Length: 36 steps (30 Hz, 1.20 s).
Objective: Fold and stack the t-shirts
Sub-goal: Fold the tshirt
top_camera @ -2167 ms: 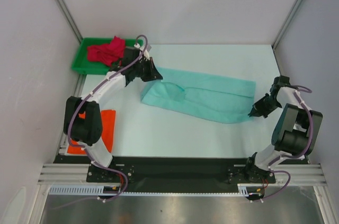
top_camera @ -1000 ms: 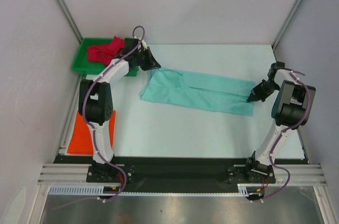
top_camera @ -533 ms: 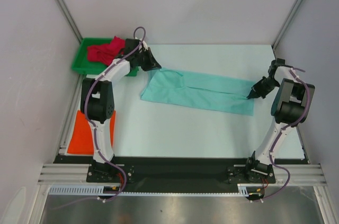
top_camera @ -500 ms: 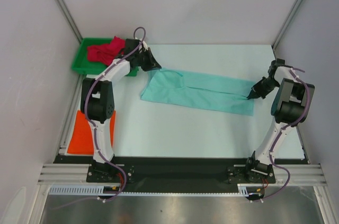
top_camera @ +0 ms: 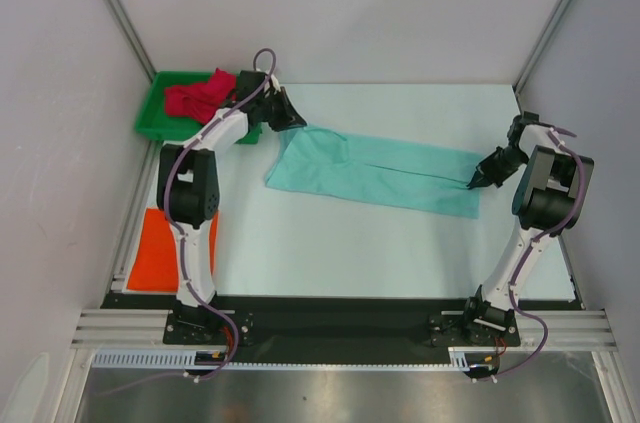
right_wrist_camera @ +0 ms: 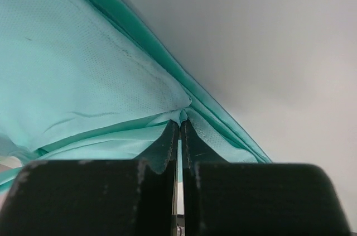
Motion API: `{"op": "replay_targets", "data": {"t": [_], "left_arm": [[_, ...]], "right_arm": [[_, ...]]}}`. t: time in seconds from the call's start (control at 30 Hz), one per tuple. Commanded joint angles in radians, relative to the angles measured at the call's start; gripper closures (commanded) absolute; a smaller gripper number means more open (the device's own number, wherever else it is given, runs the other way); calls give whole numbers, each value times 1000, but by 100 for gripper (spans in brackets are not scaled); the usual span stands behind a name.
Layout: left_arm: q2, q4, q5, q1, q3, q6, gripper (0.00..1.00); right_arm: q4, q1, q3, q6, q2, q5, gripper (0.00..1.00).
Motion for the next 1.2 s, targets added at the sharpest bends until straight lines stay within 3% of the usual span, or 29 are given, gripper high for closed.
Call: {"op": "replay_targets", "data": {"t": [0.0, 0.17, 0.3, 0.5, 0.57, 0.63, 0.83, 0.9, 0.97, 1.03, 1.17], "left_arm": [[16, 32, 21, 9, 61, -14, 100], [35, 26, 22, 9, 68, -8, 100], [50, -21, 4, 9, 105, 21, 94], [-16, -112, -68, 9, 144, 101, 78], [-61, -121, -102, 8, 110, 130, 63], [-115, -139, -110, 5, 81, 167, 59], [-268, -175, -79, -9, -60, 197, 51], [-330, -102, -53, -21, -195, 199, 51], [-385, -31, -28, -29, -336, 187, 53], [-388, -6, 14, -30, -387, 147, 59], [-347, 83, 56, -30, -482, 110, 63]], "right_arm": [[-21, -7, 37, -13, 16, -2, 98], [-18, -8, 37, -18, 21, -13, 96], [-12, -8, 52, -33, 9, -28, 86], [-89, -7, 118, -96, -51, 12, 60], [-86, 1, 100, -125, -128, 23, 51], [-75, 11, 60, -144, -187, 30, 46], [-29, 90, -30, -176, -237, 20, 44], [35, 134, -85, -185, -272, 15, 44], [106, 162, -135, -184, -283, -22, 48], [124, 197, -150, -162, -281, -43, 58], [173, 217, -188, -119, -266, -51, 68]]}}
